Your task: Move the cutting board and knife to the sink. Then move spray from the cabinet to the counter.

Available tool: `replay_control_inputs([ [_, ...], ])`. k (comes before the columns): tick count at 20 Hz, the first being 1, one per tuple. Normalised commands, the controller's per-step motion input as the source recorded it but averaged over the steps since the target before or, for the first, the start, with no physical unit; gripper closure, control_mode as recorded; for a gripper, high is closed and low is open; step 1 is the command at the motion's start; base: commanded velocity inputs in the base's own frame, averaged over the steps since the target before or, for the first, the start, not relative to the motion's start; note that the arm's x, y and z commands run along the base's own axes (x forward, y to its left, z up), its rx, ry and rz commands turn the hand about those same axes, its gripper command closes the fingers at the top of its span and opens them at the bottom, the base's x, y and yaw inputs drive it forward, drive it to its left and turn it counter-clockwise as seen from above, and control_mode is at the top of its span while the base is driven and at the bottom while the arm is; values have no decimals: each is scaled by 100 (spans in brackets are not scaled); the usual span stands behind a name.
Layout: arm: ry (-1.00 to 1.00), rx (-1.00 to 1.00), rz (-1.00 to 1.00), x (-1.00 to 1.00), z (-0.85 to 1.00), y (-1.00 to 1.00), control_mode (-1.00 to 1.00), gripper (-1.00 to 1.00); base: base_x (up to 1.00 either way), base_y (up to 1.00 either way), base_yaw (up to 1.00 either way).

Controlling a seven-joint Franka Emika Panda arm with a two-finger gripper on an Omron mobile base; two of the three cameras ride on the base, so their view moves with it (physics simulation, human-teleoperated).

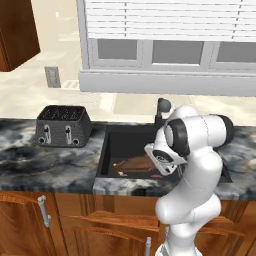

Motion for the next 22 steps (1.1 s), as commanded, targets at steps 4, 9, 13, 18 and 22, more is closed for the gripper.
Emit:
replay_control_inputs([
  [4,12,-4,-10,-5,65,0,-100,-100,0,0,0],
  [9,10,-3,-11,0,58,0,-100,-100,0,0,0],
  [13,13,0,-14,-10,59,-1,-100,-100,0,0,0],
  [18,7,0,-15,-12,46,-1,-100,-100,0,0,0],
  [22,0,0,-13,-39,40,-14,-100,-100,0,0,0],
])
